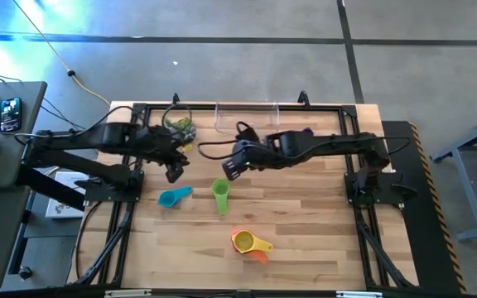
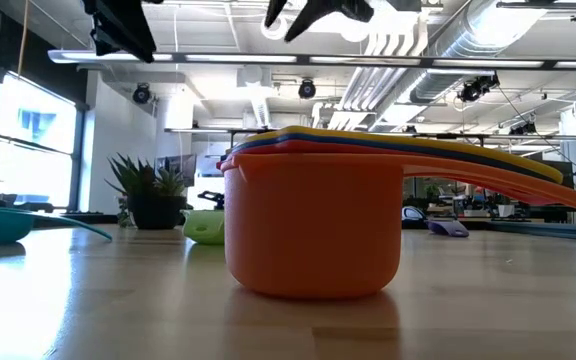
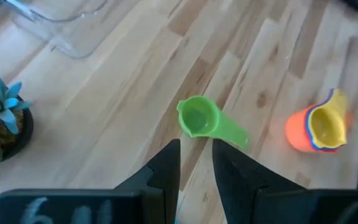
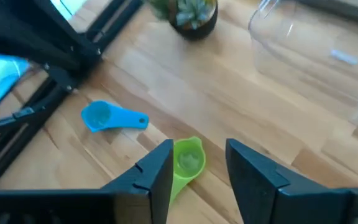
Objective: Nest measuring cups in basket
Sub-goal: Stack the green measuring cup on the yellow measuring cup
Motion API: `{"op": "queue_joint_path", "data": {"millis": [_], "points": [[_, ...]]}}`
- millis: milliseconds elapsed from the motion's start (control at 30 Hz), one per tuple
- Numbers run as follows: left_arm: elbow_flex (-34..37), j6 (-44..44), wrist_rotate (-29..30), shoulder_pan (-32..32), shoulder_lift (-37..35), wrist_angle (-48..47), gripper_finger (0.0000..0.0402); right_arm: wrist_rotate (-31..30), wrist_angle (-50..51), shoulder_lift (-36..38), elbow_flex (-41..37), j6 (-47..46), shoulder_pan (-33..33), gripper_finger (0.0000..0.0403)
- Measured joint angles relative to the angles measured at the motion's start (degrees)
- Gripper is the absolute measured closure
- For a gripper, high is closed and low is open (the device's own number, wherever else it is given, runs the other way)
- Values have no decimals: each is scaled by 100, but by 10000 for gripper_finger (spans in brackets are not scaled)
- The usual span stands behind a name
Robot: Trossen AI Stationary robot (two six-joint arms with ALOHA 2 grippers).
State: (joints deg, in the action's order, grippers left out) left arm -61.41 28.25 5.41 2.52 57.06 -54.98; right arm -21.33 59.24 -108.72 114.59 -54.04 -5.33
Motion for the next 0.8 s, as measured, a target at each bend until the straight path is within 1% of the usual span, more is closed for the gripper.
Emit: {"op": "queue_joint_path", "data": {"millis": [167,333,800], "points": [[-2,0,22,0,-229,-84,316,122,0,-356,0,-277,63,263],[-2,0,32,1,-279,-167,316,186,-40,-720,0,-534,84,263],[0,0,39,2,-258,-223,316,812,-262,-1819,0,-619,82,263]]}}
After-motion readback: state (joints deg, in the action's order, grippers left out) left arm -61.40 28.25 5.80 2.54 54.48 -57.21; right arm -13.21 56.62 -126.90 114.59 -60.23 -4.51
